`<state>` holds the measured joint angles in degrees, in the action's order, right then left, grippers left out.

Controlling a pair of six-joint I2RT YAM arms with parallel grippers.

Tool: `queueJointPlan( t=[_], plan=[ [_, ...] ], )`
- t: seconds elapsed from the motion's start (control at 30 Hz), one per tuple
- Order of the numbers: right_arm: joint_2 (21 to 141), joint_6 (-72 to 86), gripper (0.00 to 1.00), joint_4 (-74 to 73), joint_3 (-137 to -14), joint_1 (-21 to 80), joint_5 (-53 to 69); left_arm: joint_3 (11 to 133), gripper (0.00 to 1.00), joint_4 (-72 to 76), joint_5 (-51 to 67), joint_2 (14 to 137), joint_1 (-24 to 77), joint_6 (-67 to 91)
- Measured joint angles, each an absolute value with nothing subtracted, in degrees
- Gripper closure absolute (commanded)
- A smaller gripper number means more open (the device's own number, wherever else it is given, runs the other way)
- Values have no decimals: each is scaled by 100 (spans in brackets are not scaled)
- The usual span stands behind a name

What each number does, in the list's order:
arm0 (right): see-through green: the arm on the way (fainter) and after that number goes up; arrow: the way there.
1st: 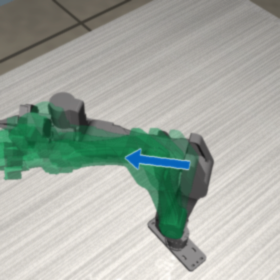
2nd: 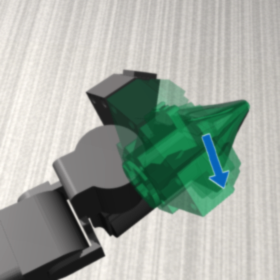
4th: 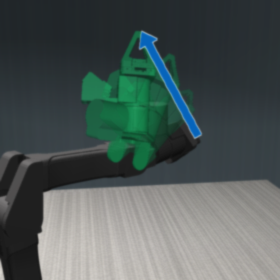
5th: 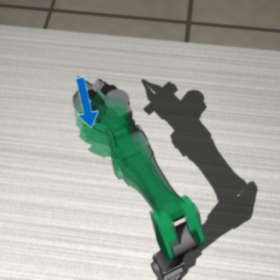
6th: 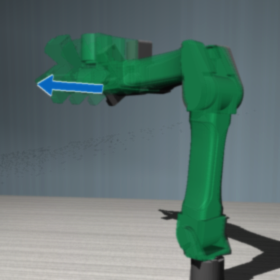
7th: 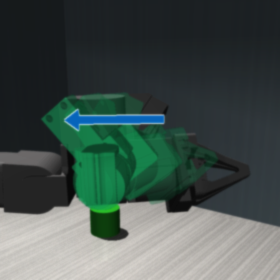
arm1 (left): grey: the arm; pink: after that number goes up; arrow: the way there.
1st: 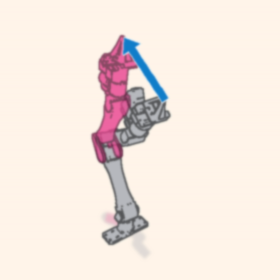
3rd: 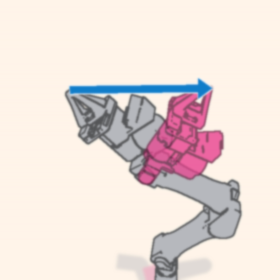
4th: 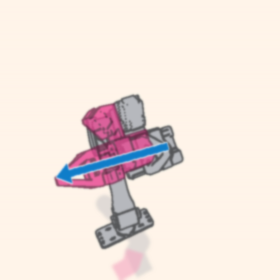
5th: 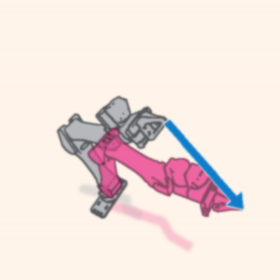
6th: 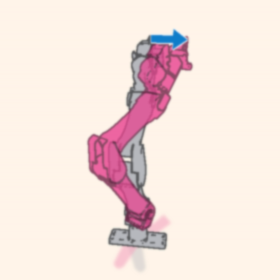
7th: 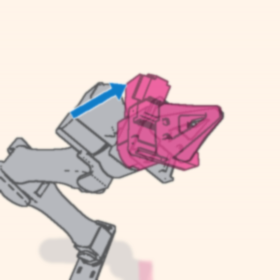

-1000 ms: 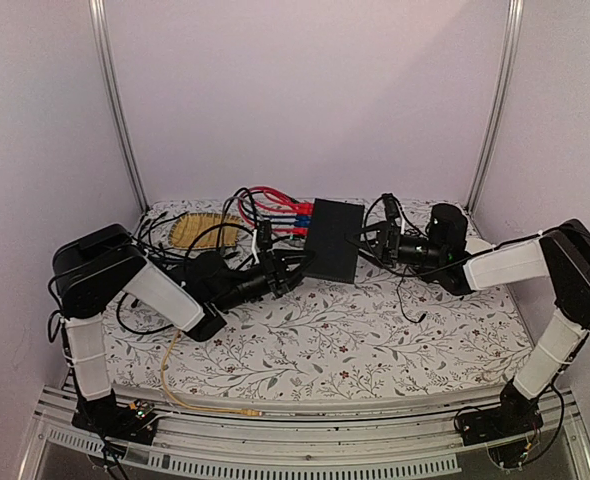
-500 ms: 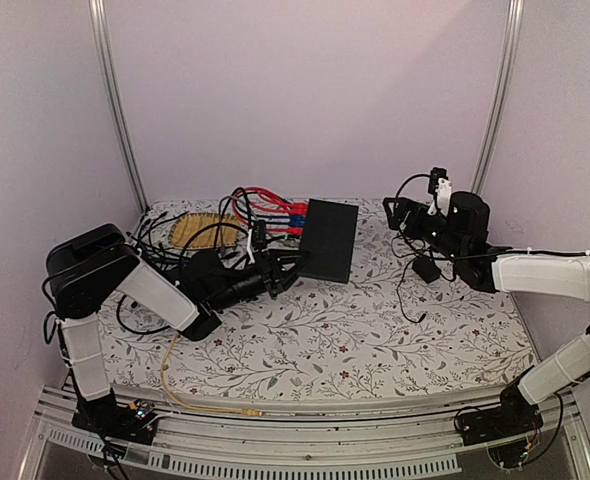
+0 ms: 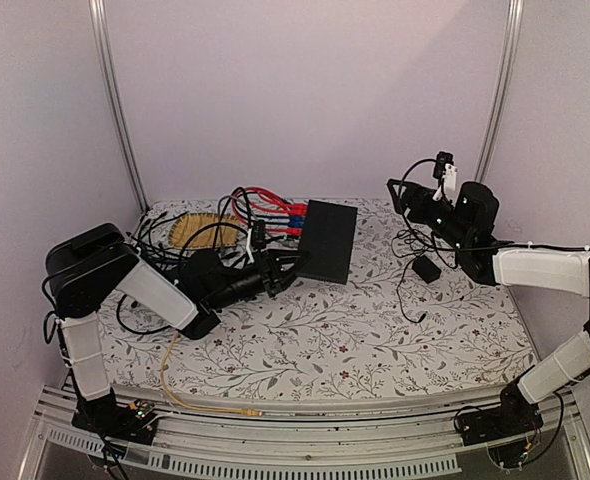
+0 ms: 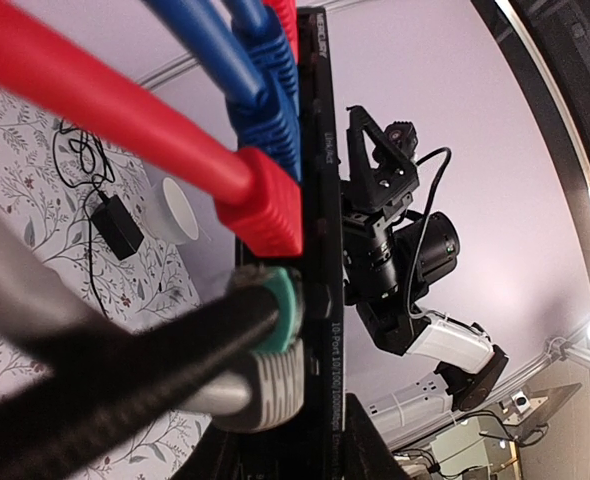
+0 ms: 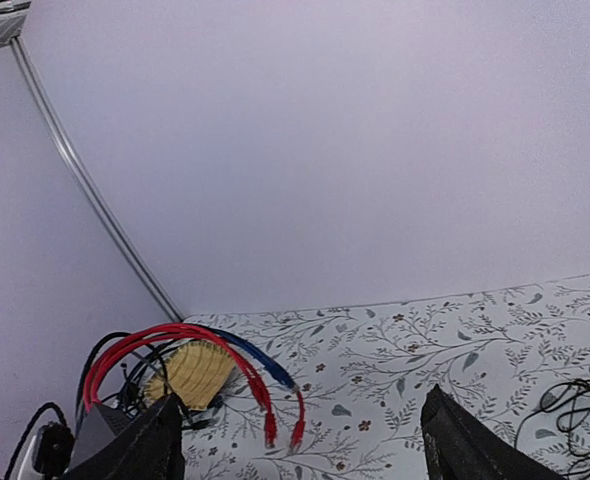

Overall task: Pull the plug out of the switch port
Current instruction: Pass from the left arm to the right

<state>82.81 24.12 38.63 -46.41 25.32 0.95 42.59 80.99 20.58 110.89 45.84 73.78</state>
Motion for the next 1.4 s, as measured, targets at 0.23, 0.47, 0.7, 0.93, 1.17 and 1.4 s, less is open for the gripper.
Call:
queueJointPlan(
  t=[0.23, 0.47, 0.7, 0.93, 1.17, 1.4],
  plan=[
    [8471, 3199, 22, 3815, -4945, 2532, 1831, 4292, 100, 8058, 2327, 11089, 4515, 7439],
    [8829, 3889, 23, 3802, -4950, 2532, 3232, 4429, 100, 7920, 2766, 11089, 4394, 7579],
    [9024, 4340, 26, 3857, -5194, 2532, 4254, 4626, 100, 7841, 3208, 11089, 4322, 7717],
    [9351, 4681, 29, 3883, -5343, 2532, 4783, 4858, 100, 7728, 3680, 11089, 4283, 7762],
    [9397, 4869, 37, 3841, -5435, 2532, 4974, 5076, 100, 7529, 4058, 11091, 4272, 7762],
    [9494, 5043, 46, 3789, -5607, 2585, 5059, 5142, 100, 7387, 4228, 11091, 4268, 7714]
  ],
)
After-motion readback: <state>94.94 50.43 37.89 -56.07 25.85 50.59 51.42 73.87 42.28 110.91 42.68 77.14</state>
